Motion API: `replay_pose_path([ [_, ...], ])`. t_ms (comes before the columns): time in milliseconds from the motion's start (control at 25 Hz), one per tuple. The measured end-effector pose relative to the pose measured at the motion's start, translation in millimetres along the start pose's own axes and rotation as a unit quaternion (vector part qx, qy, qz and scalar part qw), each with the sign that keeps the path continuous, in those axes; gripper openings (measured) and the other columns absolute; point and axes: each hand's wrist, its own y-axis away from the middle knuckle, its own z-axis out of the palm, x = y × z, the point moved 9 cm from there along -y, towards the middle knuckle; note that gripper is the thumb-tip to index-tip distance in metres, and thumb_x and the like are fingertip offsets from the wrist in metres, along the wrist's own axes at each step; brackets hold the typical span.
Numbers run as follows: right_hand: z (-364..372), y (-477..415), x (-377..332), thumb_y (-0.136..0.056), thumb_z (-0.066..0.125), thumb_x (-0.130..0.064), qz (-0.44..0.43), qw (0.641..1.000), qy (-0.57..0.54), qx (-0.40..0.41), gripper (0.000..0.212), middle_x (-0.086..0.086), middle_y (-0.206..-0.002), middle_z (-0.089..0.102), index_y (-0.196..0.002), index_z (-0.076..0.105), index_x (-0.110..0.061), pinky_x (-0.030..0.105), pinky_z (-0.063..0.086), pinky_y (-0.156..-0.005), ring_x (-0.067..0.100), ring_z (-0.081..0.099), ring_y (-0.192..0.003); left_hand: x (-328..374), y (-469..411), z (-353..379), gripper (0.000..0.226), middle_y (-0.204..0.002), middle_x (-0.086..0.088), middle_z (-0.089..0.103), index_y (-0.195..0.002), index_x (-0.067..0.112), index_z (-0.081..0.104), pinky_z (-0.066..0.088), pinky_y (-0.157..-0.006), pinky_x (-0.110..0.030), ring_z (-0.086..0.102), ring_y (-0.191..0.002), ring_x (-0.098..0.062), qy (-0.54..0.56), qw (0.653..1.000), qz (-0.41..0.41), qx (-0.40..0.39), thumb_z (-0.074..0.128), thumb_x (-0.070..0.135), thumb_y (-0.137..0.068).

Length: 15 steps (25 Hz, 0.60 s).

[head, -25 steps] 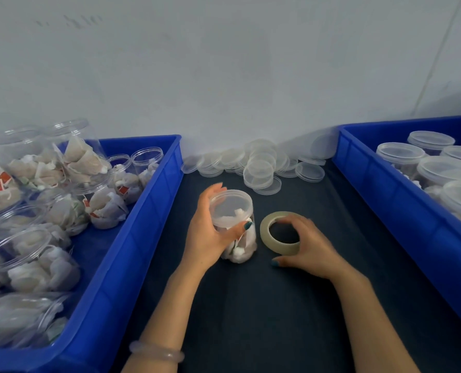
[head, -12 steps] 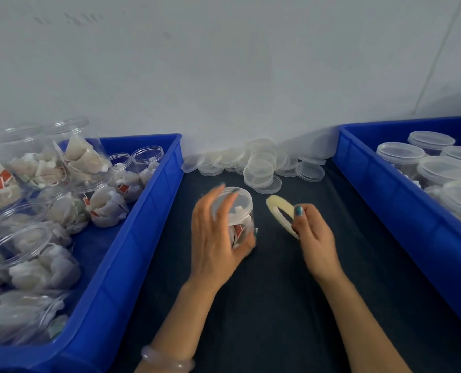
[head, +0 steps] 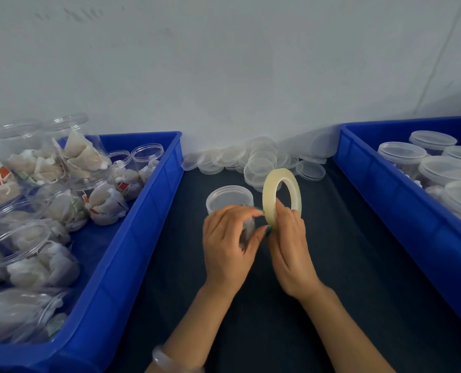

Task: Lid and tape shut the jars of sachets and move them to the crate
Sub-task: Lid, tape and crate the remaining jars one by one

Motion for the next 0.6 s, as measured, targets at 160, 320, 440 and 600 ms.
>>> replay_pose_path([
  [160, 3.4, 0.2, -3.7, -0.093, 0.049, -0.005, -0.017, 0.999, 0.037, -0.029, 0.051, -0.011, -0.102, 0.052, -0.142, 0.043, -0.016, 0.021, 0.037, -0.086, 0.008, 0.047, -0.090, -12.2, -2.1, -8.1, 0.018, -0.100, 0.003, 0.070, -0.101, 0.020, 0.062, 0.045, -0.092, -0.028, 0.058, -0.103, -0.009, 0.021, 0.999, -0.042, 0.021, 0.069, 0.029, -0.087],
  [320, -1.2, 0.0, -5.2, -0.090, 0.055, -0.006, -0.027, 0.997, 0.070, -0.011, 0.050, -0.021, -0.100, 0.044, -0.139, 0.049, -0.010, 0.013, 0.032, -0.085, -0.002, 0.040, -0.087, -10.4, -1.8, -8.9, 0.020, -0.095, 0.001, 0.071, -0.093, 0.016, 0.067, 0.045, -0.090, -0.027, 0.061, -0.098, -0.013, 0.016, 0.999, -0.026, 0.019, 0.061, 0.035, -0.096],
  [440, -4.6, 0.1, -6.3, -0.092, 0.053, -0.014, -0.033, 0.995, 0.091, 0.001, 0.046, -0.017, -0.096, 0.046, -0.137, 0.052, -0.006, 0.010, 0.031, -0.085, -0.004, 0.038, -0.085, -8.7, -2.8, -5.9, 0.008, -0.096, 0.001, 0.069, -0.097, 0.021, 0.061, 0.046, -0.088, -0.030, 0.061, -0.096, -0.014, 0.036, 0.999, -0.026, 0.004, 0.061, 0.028, -0.093],
  [600, -8.1, -1.4, -7.0, -0.085, 0.063, -0.005, -0.048, 0.989, 0.138, 0.013, 0.047, -0.004, -0.090, 0.059, -0.131, 0.057, -0.004, 0.015, 0.029, -0.082, 0.006, 0.047, -0.084, -12.1, -3.8, -5.0, 0.009, -0.097, 0.000, 0.066, -0.099, 0.026, 0.054, 0.046, -0.086, -0.034, 0.058, -0.097, -0.013, 0.032, 0.998, -0.045, -0.002, 0.059, 0.026, -0.092],
])
